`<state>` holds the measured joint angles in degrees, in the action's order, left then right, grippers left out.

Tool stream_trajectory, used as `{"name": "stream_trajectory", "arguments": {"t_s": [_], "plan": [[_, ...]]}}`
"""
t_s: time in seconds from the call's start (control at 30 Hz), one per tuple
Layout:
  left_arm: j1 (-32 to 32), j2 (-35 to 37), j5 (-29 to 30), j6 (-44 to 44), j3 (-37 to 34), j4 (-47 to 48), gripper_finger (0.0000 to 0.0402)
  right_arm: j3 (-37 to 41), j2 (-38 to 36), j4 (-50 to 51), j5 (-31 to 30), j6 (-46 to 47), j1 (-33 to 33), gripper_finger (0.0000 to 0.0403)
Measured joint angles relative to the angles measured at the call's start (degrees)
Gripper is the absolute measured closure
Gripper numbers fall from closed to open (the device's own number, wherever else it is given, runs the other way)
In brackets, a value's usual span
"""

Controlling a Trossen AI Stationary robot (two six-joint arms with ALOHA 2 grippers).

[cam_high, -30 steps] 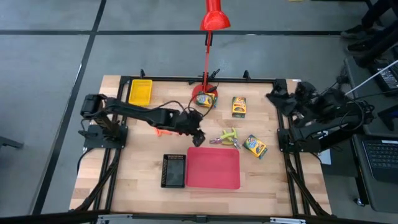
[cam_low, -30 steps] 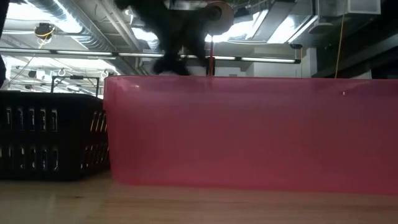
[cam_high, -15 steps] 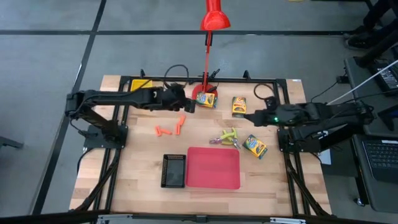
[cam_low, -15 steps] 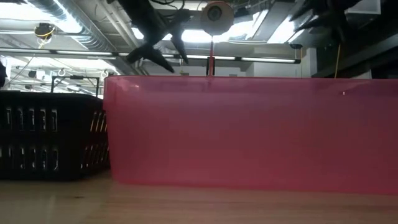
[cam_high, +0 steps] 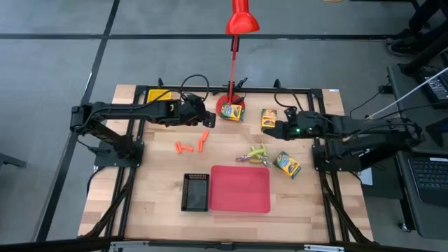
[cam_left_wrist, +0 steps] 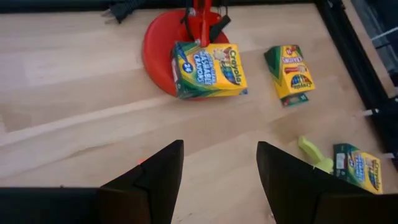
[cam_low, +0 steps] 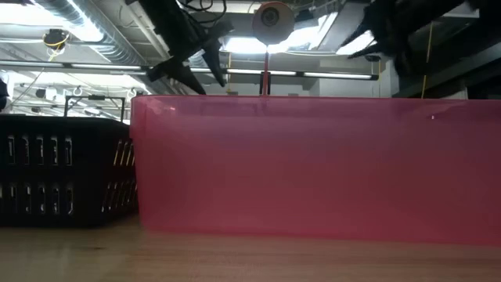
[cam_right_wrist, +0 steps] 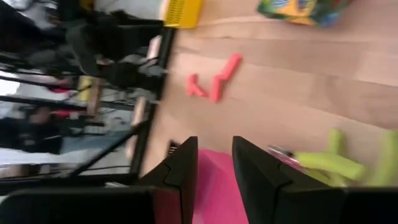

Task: Pick & Place School Supplies
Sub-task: Put the middle yellow crayon box into the red bin

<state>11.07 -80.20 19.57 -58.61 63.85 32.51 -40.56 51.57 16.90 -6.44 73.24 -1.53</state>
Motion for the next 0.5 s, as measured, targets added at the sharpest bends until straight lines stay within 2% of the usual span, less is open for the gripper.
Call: {"name": "stream_trajectory", "arguments": {"t_s": [0.2, 0.33, 0.5], "plan": [[-1.57, 0.40, -0.17, 0.96, -0.05, 0.12, 0.0201, 12.23, 2.45, -17.46, 6.28, 4.85, -5.91, 0.0298], [-2.79, 1.65, 1.89, 1.33, -0.04, 0.41, 0.0201, 18.61, 5.17, -28.56, 7.45, 9.01, -7.19, 0.0298], [-3.77, 3.83, 3.71, 2.79, -0.04, 0.69, 0.0201, 19.74, 9.33, -30.44, 7.39, 10.33, -8.07, 0.0302]]}}
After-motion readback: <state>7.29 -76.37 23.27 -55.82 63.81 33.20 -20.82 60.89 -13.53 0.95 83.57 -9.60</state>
